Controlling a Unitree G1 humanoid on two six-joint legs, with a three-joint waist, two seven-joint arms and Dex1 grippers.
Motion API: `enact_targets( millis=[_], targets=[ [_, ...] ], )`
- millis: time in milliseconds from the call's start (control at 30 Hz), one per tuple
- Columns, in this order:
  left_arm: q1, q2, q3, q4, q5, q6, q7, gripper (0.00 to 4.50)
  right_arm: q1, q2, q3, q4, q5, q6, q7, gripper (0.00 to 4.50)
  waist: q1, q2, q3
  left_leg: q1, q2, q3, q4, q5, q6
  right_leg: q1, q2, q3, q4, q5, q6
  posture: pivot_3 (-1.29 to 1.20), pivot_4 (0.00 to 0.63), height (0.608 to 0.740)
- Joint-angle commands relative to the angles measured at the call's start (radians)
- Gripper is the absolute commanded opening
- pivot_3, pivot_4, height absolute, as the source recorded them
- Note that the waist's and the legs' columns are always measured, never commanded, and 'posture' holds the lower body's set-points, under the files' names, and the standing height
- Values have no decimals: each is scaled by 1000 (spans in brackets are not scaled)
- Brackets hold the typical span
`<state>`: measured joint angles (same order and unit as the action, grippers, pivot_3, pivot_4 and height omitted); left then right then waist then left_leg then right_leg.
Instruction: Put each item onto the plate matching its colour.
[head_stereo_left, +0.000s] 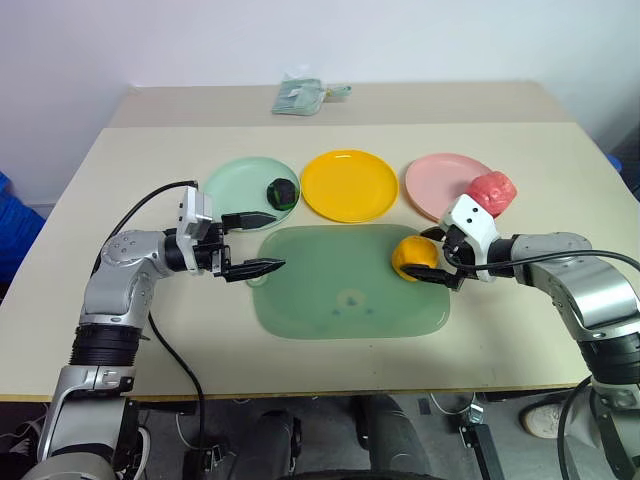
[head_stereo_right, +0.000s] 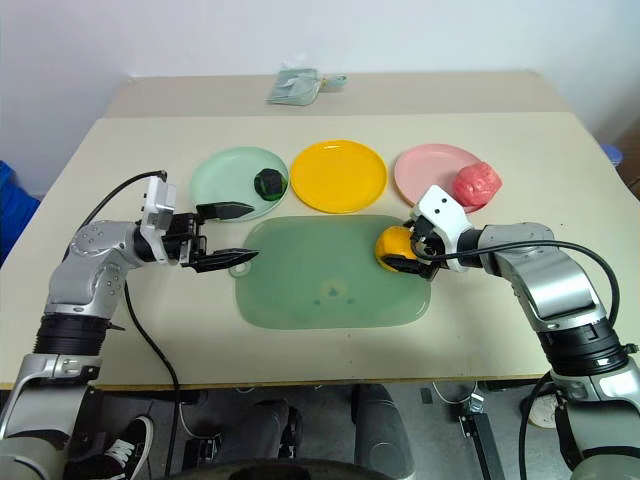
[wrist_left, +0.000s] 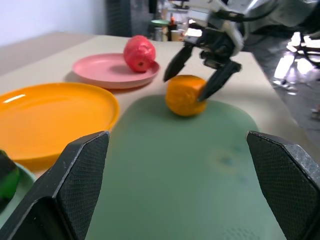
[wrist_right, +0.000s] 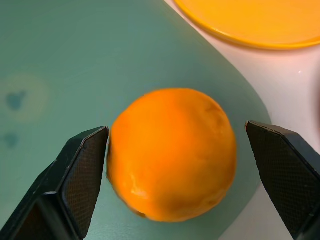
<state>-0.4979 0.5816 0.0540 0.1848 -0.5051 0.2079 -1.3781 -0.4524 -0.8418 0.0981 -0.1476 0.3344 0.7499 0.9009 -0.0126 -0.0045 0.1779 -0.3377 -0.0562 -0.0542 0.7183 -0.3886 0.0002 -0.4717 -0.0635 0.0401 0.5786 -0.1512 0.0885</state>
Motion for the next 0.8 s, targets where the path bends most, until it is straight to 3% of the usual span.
enact_targets(
  millis=[33,133,333,467,600,700,733,800],
  targets=[
    [-6,1,23,-17,-1,-35,20,4500,-33,30,-27,8,22,21,-7,3939,0,0,0,0,0,0,0,0,0,0,0,0,0,0,0,0,150,740],
    [-12,-10,29,-3,10,-58,52,4500,-86,96,-50,10,13,-44,-50,2789,-2,0,0,0,0,0,0,0,0,0,0,0,0,0,0,0,150,740],
    [-26,-2,21,63,94,-120,144,4500,-291,344,-148,185,43,-166,-208,2752,-5,0,0,0,0,0,-1,1,-2,-3,1,1,1,0,0,0,150,740],
    [-54,10,23,202,196,-249,225,4500,-410,449,-72,491,-127,-378,-335,2752,-3,0,0,-1,0,-1,-2,2,-3,-3,0,0,2,0,0,0,150,740],
    [-58,10,38,232,201,-309,242,4500,-494,511,-77,701,-175,-502,-381,2752,-5,0,0,-3,-1,-1,-2,2,-3,-4,-1,0,2,0,0,0,150,740],
    [-34,13,50,198,157,-304,207,4500,-519,539,-127,761,-125,-531,-346,4174,-11,0,0,-5,-1,-1,-3,2,-3,-7,-1,0,1,0,0,0,150,740],
    [-27,12,56,188,143,-298,199,4500,-523,540,-131,767,-131,-543,-356,4409,-15,0,0,-5,-1,-1,-3,2,-3,-7,-1,0,1,0,0,0,150,740],
    [-15,15,63,171,116,-285,176,4500,-511,535,-135,725,-125,-561,-330,4409,-22,0,0,-5,-1,-1,-3,2,-3,-7,-1,0,1,0,0,0,150,740]
  ],
)
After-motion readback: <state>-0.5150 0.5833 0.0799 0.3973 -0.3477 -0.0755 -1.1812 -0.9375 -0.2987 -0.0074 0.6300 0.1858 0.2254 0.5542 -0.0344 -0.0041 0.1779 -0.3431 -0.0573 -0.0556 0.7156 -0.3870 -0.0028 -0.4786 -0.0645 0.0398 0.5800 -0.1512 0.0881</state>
